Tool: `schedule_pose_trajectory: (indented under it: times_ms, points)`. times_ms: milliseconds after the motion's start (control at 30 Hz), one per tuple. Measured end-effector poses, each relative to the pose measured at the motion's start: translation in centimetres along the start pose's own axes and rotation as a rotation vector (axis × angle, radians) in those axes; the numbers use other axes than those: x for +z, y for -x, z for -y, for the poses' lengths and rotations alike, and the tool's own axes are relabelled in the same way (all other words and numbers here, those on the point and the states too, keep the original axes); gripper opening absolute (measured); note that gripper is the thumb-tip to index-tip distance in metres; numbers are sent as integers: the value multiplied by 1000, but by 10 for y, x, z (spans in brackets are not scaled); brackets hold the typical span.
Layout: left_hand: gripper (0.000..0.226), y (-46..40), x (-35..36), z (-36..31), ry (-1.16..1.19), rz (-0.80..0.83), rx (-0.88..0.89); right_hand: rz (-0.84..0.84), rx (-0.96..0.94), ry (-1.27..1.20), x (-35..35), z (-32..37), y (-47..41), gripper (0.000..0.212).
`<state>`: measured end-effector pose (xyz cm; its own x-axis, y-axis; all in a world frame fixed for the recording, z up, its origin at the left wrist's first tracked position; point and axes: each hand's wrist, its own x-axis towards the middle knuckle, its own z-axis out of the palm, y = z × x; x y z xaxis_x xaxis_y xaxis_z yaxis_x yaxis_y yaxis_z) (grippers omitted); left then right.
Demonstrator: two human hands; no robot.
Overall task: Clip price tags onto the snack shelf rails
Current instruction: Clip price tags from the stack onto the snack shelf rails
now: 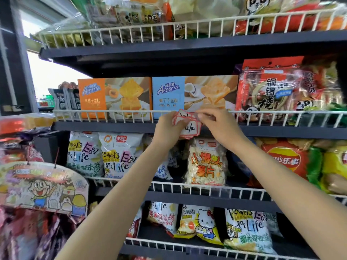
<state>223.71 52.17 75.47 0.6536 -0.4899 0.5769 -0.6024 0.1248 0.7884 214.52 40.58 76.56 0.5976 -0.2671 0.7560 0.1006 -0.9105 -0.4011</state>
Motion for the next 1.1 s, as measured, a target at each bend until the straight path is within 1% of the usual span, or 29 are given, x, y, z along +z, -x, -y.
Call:
schedule_pose_trajectory:
  times_ms: [33, 100, 200, 267, 300, 400, 433, 500, 533, 600, 633, 700, 733, 800, 900, 967, 1100]
  points:
    - [15, 3, 6, -3, 2, 17, 19, -12, 20, -58, -6, 3, 5, 24]
    - [18, 8, 18, -6, 57, 64, 36, -31, 62, -88, -17, 6, 14, 23]
    - [44, 13, 36, -14, 176, 135, -8, -87, 160, -91, -36, 0, 27, 22]
    - [58, 16, 51, -17, 198, 175, 8, -133, 219, -104, -49, -7, 34, 18]
    - [56, 17, 60, -19, 221, 200, 9, -158, 245, -116, -56, -11, 38, 19]
    - [17, 23, 89, -30, 304, 302, -4, -265, 301, -120, -81, -23, 54, 23]
    - [9, 25, 100, -34, 316, 332, -18, -291, 320, -97, -92, -27, 60, 20]
    - [9, 29, 122, -43, 302, 362, -6, -307, 365, -58, -114, -38, 72, 9]
    - [16, 31, 133, -49, 293, 376, 5, -311, 384, -52, -127, -44, 78, 6]
    - [31, 34, 156, -61, 263, 401, 14, -320, 405, -56, -151, -58, 87, 7]
    - [29, 35, 168, -66, 251, 401, 30, -314, 410, -59, -163, -65, 91, 8]
    - [13, 36, 191, -72, 248, 374, 60, -295, 402, -60, -185, -78, 94, 10]
    - [12, 37, 201, -77, 271, 349, 56, -283, 390, -69, -196, -85, 94, 11]
    - [19, 39, 220, -85, 289, 289, 42, -258, 353, -93, -214, -96, 92, 10]
    - [19, 41, 248, -92, 297, 198, 9, -246, 318, -73, -238, -115, 86, 10]
    - [14, 41, 267, -92, 246, 142, -15, -265, 292, -55, -253, -129, 82, 10]
    - [33, 38, 283, -94, 75, 19, -43, -247, 231, -58, -268, -151, 74, 8]
